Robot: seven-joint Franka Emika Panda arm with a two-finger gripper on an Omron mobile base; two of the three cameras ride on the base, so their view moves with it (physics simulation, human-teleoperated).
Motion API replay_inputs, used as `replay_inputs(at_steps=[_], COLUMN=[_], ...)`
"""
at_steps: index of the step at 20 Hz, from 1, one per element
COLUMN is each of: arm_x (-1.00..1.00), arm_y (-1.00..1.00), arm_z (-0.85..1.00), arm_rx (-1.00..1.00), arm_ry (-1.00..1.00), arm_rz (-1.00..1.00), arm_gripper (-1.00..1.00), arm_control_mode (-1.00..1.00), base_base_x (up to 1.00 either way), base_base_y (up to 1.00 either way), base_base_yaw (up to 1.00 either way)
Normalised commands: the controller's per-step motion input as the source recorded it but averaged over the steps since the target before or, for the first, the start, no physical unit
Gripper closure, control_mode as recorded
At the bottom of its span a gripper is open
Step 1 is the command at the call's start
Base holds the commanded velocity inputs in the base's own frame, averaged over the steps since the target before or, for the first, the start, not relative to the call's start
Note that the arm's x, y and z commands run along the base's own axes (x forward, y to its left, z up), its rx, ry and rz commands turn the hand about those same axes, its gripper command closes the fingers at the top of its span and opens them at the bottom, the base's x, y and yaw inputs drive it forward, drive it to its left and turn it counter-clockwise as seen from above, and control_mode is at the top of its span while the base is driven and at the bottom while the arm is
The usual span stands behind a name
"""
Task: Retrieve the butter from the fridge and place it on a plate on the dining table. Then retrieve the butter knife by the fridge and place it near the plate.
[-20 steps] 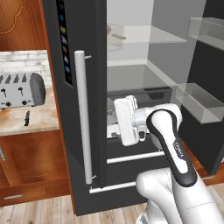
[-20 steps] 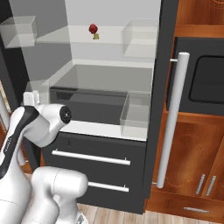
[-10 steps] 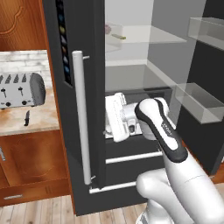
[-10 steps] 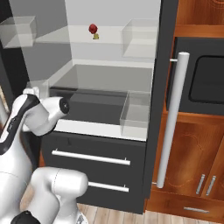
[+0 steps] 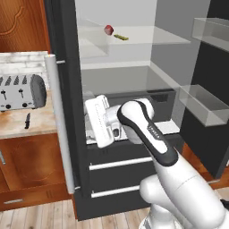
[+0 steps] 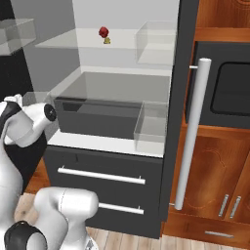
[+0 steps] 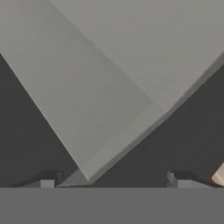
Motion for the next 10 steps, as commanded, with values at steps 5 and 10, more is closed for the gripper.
replay_inputs(at_steps=[5,10], arm_x=[-0.11,-0.01], arm_y=[0.56,0.39], arm_z=[0.00,0.02], arm_rx=[-0.01,-0.09], arm_ry=[0.02,0.06], arm_rz=[-0.04,-0.03], arm_gripper=[-1.00,-1.00], arm_control_mode=[-1.00,-1.00], base_base_x=[0.00,0.00], base_base_y=[0.00,0.00], base_base_yaw=[0.00,0.00])
